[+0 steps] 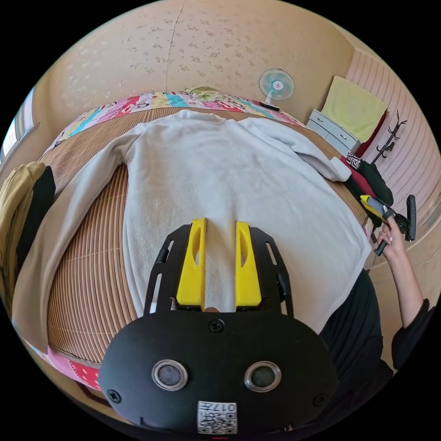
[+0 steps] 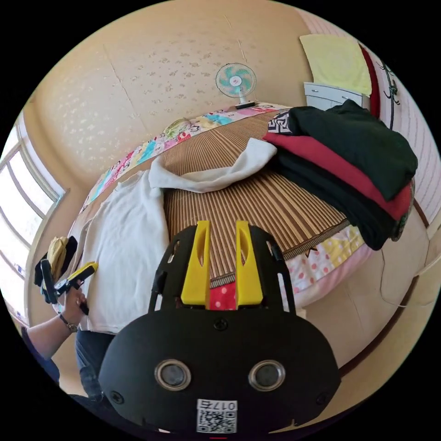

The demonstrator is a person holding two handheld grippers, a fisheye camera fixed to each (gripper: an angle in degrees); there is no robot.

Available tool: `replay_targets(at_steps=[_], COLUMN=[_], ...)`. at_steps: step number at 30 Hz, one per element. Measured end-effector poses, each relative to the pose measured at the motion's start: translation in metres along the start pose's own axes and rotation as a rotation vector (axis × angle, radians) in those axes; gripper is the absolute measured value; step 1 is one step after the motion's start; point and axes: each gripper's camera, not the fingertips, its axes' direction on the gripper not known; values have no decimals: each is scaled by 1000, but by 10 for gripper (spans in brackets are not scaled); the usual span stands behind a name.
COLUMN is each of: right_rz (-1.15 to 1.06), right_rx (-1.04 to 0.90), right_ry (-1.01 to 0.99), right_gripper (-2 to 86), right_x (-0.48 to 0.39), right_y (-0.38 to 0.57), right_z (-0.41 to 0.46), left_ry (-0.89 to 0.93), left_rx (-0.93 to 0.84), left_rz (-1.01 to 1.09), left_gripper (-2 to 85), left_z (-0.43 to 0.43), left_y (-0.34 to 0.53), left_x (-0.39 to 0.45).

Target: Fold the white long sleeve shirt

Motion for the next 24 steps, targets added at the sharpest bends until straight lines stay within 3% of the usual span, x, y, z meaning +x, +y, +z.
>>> replay_targets(at_steps=[7,9,12,15,18,20,24], right_rz=[444,494,597,663,636,558,183], right_rx=[10,33,-70,-65,-162,-90,160], right_ry=[-335,-344,-191,-293,-582,-617,-701], right_gripper=[136,137,125,80,36,30,27], right_x=[100,110,124,138,148,141,103], right_y=[-97,-118,-148,-161,-190,-215,-278], right_z=[8,5,14,26,47,24,-79], left_ry=[15,25,43,57,80,114,172], left_rx=[-1,-1,-1,-2,-2,1,5], left_rz=[-17,-30,-48,-57,-70,-90,-124], left_gripper=[97,94,88,85,82,79,72], left_z=[-3,-3,-3,-4,-5,-6,-7], left_y=[3,4,4,5,5,5,7], left_x=[-12,-18,-26,-33,-42,-52,-68])
